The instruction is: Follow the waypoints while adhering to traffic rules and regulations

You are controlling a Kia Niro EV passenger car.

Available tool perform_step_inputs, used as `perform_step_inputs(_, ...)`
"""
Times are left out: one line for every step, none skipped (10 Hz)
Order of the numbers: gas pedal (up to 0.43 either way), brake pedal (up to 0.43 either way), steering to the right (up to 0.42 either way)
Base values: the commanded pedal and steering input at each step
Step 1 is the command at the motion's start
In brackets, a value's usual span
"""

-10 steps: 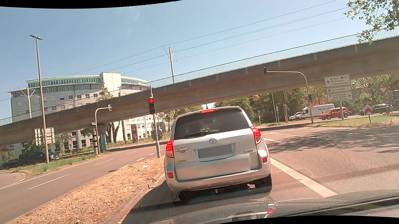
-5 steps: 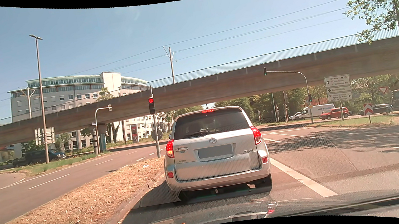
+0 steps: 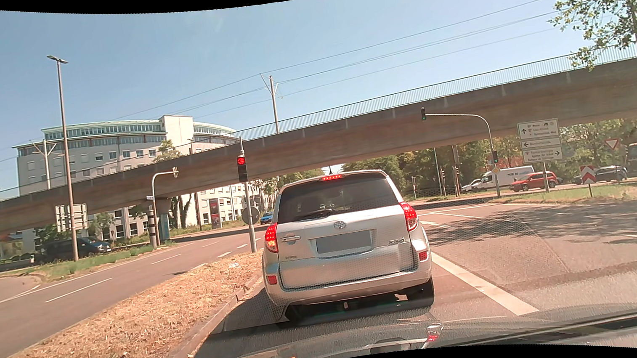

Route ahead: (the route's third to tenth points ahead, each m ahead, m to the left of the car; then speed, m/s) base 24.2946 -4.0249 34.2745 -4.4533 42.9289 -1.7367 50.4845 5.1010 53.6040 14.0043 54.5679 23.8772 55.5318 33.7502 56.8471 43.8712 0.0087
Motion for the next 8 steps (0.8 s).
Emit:
perform_step_inputs(0.000, 0.220, 0.000)
perform_step_inputs(0.000, 0.226, 0.000)
perform_step_inputs(0.000, 0.220, -0.001)
perform_step_inputs(0.000, 0.220, -0.001)
perform_step_inputs(0.000, 0.226, -0.001)
perform_step_inputs(0.000, 0.226, 0.000)
perform_step_inputs(0.000, 0.226, -0.001)
perform_step_inputs(0.000, 0.220, -0.001)
